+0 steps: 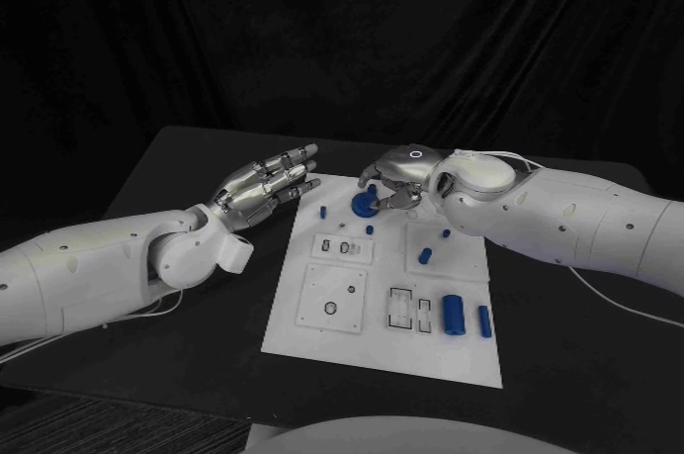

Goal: Assemble the parts on the task board

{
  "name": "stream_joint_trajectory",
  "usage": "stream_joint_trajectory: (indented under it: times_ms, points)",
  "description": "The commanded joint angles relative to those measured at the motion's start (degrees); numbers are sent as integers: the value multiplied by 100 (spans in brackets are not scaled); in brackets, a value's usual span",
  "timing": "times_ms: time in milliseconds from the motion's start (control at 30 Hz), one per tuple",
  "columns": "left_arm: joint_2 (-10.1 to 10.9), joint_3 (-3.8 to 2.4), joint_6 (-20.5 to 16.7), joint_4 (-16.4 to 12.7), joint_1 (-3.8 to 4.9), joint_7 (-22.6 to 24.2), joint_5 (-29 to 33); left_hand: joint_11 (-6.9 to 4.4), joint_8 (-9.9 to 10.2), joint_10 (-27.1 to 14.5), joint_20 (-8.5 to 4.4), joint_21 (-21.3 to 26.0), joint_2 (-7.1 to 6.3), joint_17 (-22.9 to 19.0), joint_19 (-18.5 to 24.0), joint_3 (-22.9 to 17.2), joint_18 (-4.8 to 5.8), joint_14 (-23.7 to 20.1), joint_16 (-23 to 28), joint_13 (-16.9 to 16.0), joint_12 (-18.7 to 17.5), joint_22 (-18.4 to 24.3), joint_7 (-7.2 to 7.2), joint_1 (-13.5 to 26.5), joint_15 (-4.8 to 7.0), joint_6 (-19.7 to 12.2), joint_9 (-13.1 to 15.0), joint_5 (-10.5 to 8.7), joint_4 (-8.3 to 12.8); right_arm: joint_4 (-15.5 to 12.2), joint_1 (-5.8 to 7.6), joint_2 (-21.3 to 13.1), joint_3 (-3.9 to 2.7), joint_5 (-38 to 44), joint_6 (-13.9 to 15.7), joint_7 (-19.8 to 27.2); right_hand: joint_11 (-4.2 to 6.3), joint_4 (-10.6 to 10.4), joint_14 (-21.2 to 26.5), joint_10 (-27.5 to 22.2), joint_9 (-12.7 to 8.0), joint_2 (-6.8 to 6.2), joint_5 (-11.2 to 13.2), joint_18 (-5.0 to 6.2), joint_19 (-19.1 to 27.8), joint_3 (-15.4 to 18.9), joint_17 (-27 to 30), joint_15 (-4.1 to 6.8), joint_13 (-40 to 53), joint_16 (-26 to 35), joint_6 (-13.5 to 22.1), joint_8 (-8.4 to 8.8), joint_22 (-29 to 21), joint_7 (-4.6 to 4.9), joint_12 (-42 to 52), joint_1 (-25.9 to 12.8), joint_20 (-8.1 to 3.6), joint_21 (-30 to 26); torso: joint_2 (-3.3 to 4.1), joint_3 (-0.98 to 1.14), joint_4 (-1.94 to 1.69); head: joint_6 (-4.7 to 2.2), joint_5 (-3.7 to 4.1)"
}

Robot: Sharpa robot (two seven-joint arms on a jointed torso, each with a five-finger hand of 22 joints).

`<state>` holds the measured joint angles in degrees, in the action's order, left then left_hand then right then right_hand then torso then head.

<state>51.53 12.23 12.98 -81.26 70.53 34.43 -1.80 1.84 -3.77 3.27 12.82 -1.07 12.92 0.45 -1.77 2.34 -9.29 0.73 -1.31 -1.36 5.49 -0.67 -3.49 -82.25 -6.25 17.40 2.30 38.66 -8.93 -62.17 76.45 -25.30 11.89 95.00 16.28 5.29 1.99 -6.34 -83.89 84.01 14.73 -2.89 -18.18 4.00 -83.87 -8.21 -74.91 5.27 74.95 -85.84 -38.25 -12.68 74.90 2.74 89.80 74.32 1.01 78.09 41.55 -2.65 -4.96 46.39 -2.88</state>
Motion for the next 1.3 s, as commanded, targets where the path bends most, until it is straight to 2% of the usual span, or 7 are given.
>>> stream_joint_trajectory:
  times_ms: [33, 367, 567, 633, 767, 1067, 1300]
  points:
    - [15, -5, 42, -22, -4, 77, 3, 7, 0, -53, 26, -3, 40, 7, -1, -37, -101, 3, -18, 0, 35, -6, -10, -17, -23, -32, -1, -8, -1, -116, 86, -138, -4, 16, 331, 32, 34, -38, -493, 599, -27, -18, 211, -72, -22, 50, -992, 44, 1505, 30, -102, 27, 727, 2, 20, -134, -30, 5, -2, 4, 1, -18, 8]
    - [98, -5, -22, -60, -4, 86, 3, 9, -6, -47, 29, -6, 24, 10, -5, -48, -102, 7, -26, -3, 48, -8, -11, -13, -26, -11, 2, -9, 14, -1172, 575, -1206, -3, 16, 265, -344, 69, -189, -478, 599, -75, -21, 645, -99, -91, 162, -888, 68, 1505, 113, -381, 27, 817, -50, 20, -329, -44, 104, -10, 5, 15, -36, 2]
    - [70, -4, -18, -58, -4, 107, 3, -3, -11, -54, 31, -4, 2, 9, -3, -58, -102, 6, -24, 0, 38, -7, -9, -5, -31, -4, 4, -8, 30, -1754, 664, -1914, -2, 16, 180, -545, 172, -242, -431, 599, -118, -19, 743, -83, -69, 184, -667, 158, 1505, 303, -509, 65, 791, -198, 20, -362, -110, 44, -21, 4, 22, -77, 61]
    - [69, -4, -8, -58, -4, 118, 3, -20, -14, -58, 32, -2, -10, 9, 1, -52, -101, 9, -27, 0, 41, -5, 0, 56, -33, -1, 4, -117, -6, -1860, 658, -2063, -1, 16, 158, -597, 219, -270, -397, 599, -175, -21, 814, -77, -57, 194, -508, 193, 1505, 442, -486, 143, 778, -252, 20, -370, -148, 12, -21, 3, 19, -76, 62]
    - [70, -4, 19, -44, -5, 147, 3, -39, -32, -72, 24, 5, -34, 6, 10, 195, -100, 2, -21, 2, 64, -2, 27, 436, -37, 5, 3, -437, -541, -2072, 580, -2459, 0, 16, 224, -745, 253, -337, -388, 599, -280, -74, 972, -95, -89, 235, -384, 226, 1505, 542, -479, 264, 817, -268, 20, -393, -189, 57, -22, 0, 39, -58, 64]
    - [48, -4, 52, -37, -10, 156, 3, -37, -35, -84, 27, 5, -41, 6, 8, 79, -98, 1, -23, 3, 71, -3, 28, 158, -46, -13, 2, -257, -375, -2148, 332, -2950, 2, 16, 295, -956, 237, -469, -414, 599, -373, -172, 1041, -113, -138, 277, -344, 229, 1505, 544, -493, 363, 871, -224, 20, -448, -205, 128, -18, 2, 22, -47, 114]
    - [70, -4, 43, -33, -14, 154, 3, -41, -30, -87, 27, 5, -58, 6, 8, 42, -98, 0, -22, 3, 73, -3, 33, 102, -44, -36, -1, -208, -311, -2009, 113, -2997, 3, 16, 373, -968, 139, -583, -421, 599, -412, -269, 1051, -120, -149, 259, -334, 164, 1505, 529, -605, 373, 892, -94, 20, -411, -163, 142, -16, 6, 71, -58, 77]
